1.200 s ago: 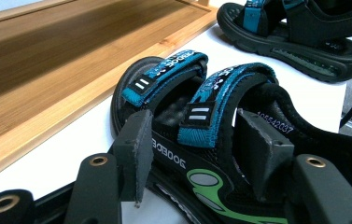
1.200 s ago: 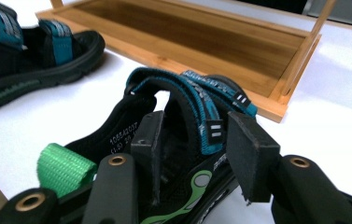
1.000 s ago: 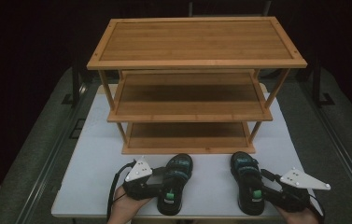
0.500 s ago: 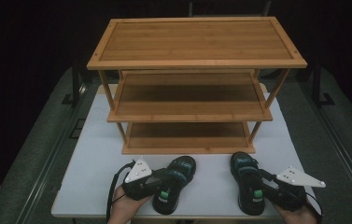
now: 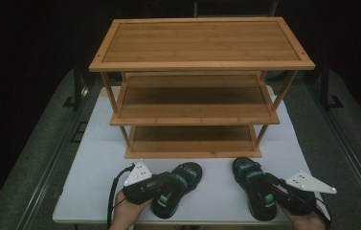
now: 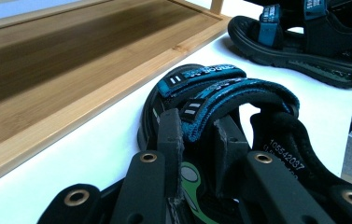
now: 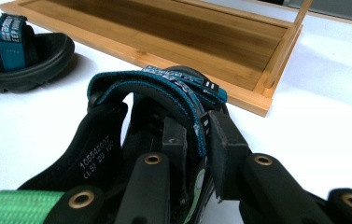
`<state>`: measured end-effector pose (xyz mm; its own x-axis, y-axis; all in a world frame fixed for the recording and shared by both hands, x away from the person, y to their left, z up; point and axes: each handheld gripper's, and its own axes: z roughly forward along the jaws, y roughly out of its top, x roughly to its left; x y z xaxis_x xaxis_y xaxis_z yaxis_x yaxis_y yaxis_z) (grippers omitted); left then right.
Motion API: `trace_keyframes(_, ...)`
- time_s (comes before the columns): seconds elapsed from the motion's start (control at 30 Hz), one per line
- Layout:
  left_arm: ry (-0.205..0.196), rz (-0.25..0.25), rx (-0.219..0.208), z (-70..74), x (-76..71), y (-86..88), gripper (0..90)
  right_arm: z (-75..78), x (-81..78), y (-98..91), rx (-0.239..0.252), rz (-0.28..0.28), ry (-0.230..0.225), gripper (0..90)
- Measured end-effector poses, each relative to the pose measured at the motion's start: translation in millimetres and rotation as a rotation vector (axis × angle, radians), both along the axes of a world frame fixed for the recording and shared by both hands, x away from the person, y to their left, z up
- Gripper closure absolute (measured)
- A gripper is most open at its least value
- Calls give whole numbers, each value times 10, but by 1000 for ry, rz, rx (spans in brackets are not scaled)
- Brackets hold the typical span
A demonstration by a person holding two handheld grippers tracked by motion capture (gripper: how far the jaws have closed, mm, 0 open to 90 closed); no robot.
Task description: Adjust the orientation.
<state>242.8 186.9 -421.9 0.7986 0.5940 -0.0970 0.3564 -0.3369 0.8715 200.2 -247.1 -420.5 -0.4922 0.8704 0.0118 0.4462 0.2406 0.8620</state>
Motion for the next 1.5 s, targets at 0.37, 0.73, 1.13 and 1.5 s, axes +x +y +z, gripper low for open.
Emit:
trace_keyframes(0.37, -18, 32, -17, 26, -4, 51, 758, 30, -42, 95, 10, 42, -20, 776)
trace_keyframes(0.73, -48, 60, -22, 61, -18, 84, 762, 71, -93, 161, 40, 50, -53, 776)
trace_keyframes(1.13, -93, 120, -48, 107, -16, 102, 766, 148, -75, 355, 64, 56, -114, 777)
trace_keyframes(1.5, -141, 201, -74, 139, 67, 58, 768, 211, 42, 535, 69, 24, -171, 777)
